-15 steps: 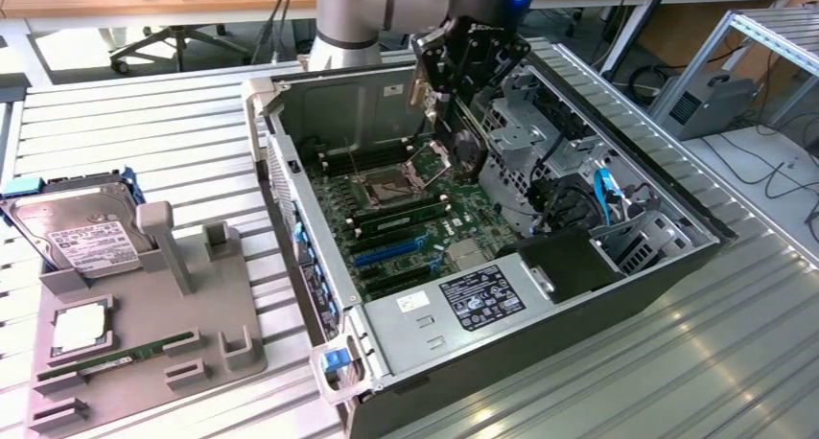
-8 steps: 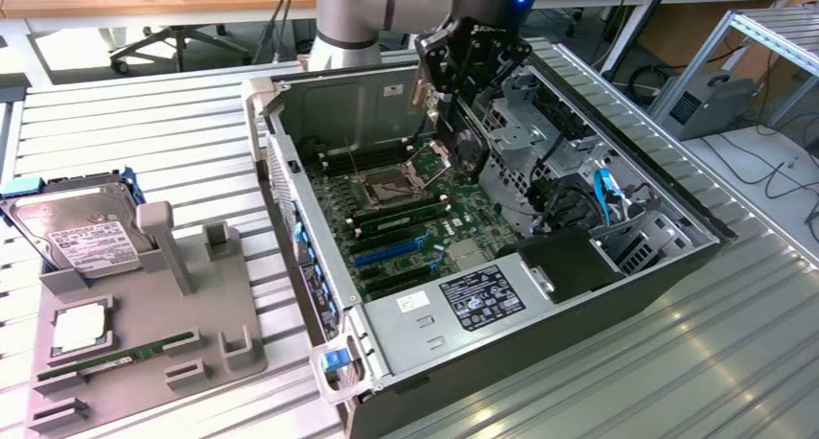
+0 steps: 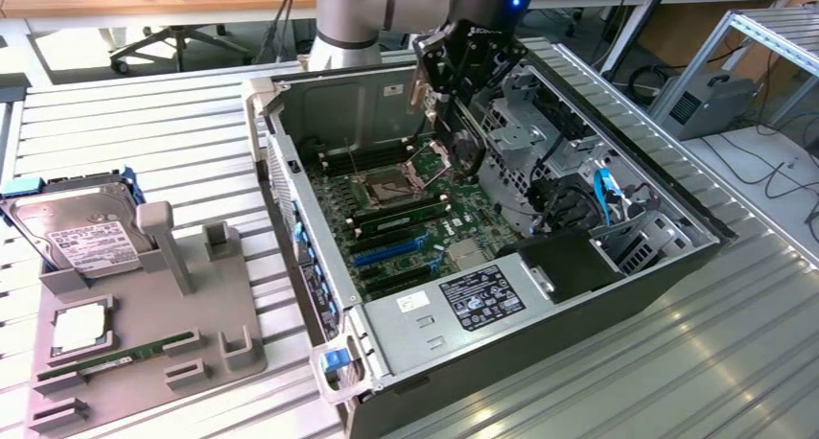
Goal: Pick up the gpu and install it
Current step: 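Pick up the gpu and move the gpu toward the slot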
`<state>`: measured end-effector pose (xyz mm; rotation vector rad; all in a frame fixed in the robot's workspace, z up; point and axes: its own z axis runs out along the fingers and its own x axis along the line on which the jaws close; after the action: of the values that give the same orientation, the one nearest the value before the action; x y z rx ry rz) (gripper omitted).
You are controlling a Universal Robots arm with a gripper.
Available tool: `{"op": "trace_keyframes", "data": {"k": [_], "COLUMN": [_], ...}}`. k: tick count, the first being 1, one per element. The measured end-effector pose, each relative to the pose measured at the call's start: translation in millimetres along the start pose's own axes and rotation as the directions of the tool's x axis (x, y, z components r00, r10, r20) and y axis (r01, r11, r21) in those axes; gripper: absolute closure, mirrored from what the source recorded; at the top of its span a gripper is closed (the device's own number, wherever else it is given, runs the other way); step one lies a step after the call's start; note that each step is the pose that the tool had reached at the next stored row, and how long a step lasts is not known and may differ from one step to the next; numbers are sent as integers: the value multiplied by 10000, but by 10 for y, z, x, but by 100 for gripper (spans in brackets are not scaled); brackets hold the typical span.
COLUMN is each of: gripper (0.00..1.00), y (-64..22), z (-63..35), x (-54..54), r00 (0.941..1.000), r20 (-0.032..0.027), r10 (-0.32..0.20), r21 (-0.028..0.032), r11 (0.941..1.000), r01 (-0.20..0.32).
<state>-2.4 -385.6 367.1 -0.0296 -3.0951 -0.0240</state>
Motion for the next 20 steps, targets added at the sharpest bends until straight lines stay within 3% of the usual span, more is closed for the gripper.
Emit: {"op": "trace_keyframes", "data": {"k": [14,20], "gripper": [73,73], "y": [139,151], "z": [125,126], "x": [-118,-128], "r00": [10000,9999], "r20": [-97,-101], "r10": [2,1], "r21": [-1,1], "r11": [10000,10000], "r01": [-2,-1]}}
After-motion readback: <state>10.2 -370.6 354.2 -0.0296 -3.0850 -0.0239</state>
